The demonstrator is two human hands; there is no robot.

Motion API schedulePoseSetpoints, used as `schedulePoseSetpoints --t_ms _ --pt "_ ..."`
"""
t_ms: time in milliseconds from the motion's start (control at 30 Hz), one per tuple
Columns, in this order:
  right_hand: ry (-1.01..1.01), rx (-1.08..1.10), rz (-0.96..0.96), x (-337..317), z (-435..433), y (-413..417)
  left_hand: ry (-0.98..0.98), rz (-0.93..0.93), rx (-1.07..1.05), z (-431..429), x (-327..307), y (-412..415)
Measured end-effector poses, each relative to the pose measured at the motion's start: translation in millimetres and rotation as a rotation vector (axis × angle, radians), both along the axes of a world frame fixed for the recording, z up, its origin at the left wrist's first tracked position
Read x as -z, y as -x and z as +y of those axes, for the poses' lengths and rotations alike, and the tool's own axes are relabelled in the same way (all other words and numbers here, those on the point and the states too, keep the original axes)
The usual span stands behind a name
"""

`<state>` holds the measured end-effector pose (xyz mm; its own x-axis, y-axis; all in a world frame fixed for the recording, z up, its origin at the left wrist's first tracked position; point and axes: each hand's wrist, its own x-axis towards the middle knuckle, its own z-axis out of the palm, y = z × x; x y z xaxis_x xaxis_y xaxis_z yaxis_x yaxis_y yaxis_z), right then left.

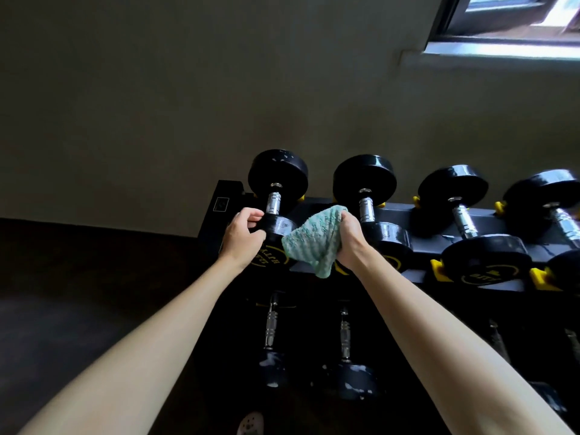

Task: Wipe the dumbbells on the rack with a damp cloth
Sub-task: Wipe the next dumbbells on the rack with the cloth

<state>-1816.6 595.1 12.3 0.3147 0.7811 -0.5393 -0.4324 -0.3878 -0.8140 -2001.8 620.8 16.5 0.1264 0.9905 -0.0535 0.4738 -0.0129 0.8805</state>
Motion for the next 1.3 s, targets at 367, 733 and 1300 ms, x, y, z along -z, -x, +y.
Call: schedulePoseSetpoints --t_ms 367,733,1300 --pt "-0.175 -0.183 0.329 -40 46 -27 0.201 -0.239 0.142 67 -47 -29" --pt "-0.110 -0.033 -0.195 -17 144 -16 0.086 -0.209 0.172 180 -39 -29" --pt "0.160 0.021 -0.396 79 187 12 0.044 0.290 0.090 204 47 -30"
